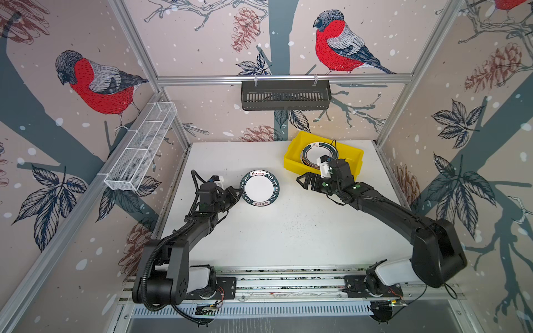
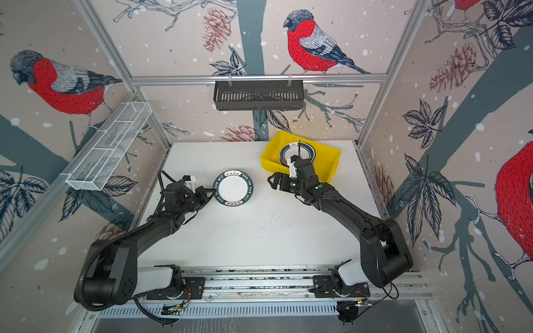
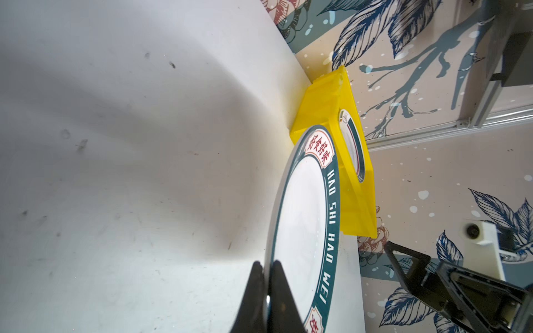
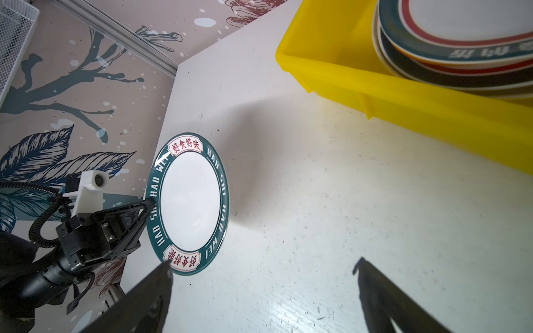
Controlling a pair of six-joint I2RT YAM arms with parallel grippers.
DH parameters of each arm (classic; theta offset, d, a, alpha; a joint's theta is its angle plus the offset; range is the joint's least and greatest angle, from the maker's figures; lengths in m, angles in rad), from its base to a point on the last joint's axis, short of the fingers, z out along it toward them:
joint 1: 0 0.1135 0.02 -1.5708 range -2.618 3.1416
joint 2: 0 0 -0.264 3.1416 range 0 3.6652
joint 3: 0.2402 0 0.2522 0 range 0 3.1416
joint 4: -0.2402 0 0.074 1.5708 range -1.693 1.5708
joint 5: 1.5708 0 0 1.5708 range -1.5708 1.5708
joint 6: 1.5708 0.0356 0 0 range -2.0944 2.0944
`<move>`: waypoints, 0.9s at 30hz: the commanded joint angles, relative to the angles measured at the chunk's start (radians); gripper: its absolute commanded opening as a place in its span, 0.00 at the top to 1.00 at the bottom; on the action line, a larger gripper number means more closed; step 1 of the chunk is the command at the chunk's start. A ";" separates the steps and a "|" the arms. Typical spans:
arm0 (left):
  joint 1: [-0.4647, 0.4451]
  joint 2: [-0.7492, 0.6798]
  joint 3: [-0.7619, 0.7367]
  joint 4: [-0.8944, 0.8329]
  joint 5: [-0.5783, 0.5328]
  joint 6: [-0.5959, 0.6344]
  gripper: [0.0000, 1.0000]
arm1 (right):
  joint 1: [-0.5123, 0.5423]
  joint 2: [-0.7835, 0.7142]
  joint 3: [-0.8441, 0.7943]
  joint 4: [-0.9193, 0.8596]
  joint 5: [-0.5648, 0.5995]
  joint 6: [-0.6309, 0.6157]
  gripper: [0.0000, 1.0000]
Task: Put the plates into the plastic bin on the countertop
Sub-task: 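Lift the plate toward the right gripper while the right gripper approaches it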
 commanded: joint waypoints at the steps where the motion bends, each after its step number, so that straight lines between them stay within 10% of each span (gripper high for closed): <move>1: -0.024 -0.022 0.015 0.045 0.023 -0.042 1.00 | 0.009 0.007 0.019 0.022 -0.028 -0.002 0.01; 27: -0.271 0.123 0.234 0.116 -0.030 -0.111 1.00 | 0.012 0.020 -0.031 0.156 -0.120 0.062 0.04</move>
